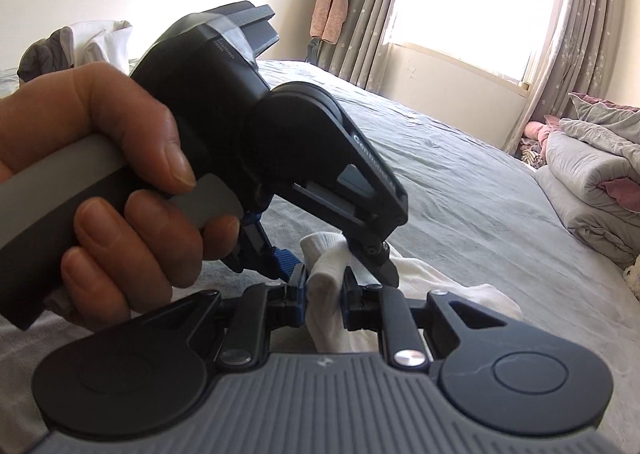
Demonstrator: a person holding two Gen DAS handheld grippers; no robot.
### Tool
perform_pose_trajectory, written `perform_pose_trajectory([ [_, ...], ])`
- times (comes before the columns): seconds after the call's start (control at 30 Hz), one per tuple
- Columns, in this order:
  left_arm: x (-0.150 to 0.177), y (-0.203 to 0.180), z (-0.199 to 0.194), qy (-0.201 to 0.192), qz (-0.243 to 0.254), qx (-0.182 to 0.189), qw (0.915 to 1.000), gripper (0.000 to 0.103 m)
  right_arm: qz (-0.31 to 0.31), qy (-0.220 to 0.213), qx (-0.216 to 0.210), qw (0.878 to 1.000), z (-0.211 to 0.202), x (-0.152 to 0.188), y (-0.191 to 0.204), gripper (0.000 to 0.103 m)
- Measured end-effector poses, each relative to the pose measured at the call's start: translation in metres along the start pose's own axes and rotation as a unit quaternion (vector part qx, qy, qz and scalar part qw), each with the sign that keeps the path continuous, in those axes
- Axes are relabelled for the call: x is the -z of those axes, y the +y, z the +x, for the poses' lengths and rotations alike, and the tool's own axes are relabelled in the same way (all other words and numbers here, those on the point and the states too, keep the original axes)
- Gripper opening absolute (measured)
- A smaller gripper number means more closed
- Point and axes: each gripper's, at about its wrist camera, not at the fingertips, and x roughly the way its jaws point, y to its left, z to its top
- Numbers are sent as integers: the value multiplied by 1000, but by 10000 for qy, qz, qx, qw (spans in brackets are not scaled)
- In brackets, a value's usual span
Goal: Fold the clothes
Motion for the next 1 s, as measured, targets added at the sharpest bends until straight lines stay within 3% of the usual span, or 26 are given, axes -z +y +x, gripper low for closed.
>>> perform_pose_trajectory([
  [0.17,4,-10,-2,-175,511,-362,9979,25,-110,56,-90,9999,-10,6,15,18],
  [0.37,14,-28,-3,-389,1400,-952,9848,21,-309,192,-83,9993,-10,10,20,19],
  [0.5,17,-36,-2,-458,1782,-1167,9760,21,-283,294,-213,9989,-5,9,12,25],
  [0.8,22,-42,-1,-529,2174,-1394,9646,21,-219,551,-845,9947,-30,-1,-12,26],
  [1.0,26,-46,2,-593,2335,-1506,9588,21,509,967,-684,9917,-34,3,-61,27],
])
